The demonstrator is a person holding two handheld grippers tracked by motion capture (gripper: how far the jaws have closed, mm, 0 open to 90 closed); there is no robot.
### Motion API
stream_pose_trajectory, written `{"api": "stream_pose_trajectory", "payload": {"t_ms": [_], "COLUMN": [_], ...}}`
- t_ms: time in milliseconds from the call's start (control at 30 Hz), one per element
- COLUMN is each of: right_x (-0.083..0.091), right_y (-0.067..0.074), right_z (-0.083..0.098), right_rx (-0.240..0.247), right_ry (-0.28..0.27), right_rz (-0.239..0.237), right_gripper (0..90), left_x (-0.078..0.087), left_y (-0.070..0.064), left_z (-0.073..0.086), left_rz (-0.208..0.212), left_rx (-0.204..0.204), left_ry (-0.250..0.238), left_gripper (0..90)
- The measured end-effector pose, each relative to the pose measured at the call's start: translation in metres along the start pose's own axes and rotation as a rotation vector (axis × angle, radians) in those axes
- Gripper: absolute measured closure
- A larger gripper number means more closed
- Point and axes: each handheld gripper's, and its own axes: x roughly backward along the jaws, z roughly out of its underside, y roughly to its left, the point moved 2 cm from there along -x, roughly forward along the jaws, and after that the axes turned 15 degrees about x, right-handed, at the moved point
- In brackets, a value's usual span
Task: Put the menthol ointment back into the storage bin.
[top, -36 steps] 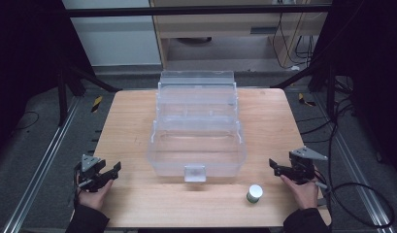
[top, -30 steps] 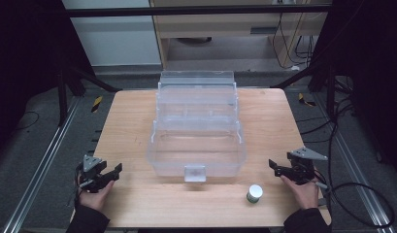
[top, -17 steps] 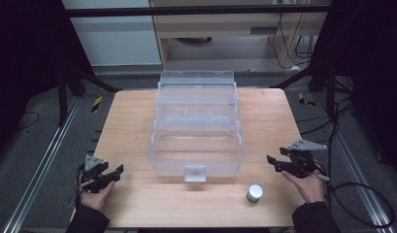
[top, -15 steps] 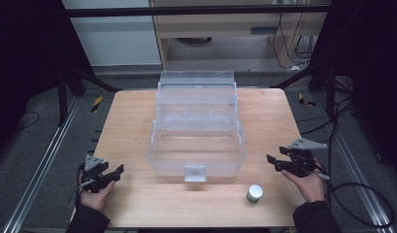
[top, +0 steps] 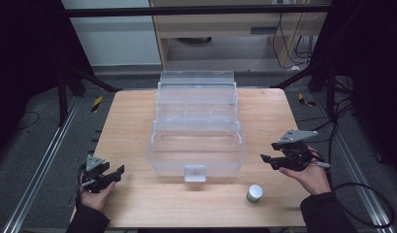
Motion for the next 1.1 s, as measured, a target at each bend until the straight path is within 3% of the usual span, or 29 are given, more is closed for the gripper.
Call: {"api": "stream_pose_trajectory", "payload": {"t_ms": [500, 567, 867, 1100], "right_x": [0.004, 0.005, 0.006, 0.004], "right_y": [0.014, 0.016, 0.023, 0.029], "right_z": [-0.015, -0.017, -0.024, -0.026], "right_rx": [0.113, 0.154, 0.197, 0.250], "right_ry": [0.092, 0.097, 0.115, 0.161], "right_rz": [-0.111, -0.111, -0.161, -0.207], "right_gripper": [36.4, 36.6, 36.1, 35.1], "left_x": [-0.001, -0.001, -0.001, -0.001], "left_y": [-0.001, -0.001, -0.001, -0.001], "left_z": [0.000, 0.000, 0.000, 0.000], "left_rz": [0.007, 0.008, 0.008, 0.010], "left_rx": [-0.002, -0.002, -0.004, -0.005], "left_ry": [0.005, 0.007, 0.007, 0.011], "left_gripper": [35.5, 35.5, 35.4, 35.4]}}
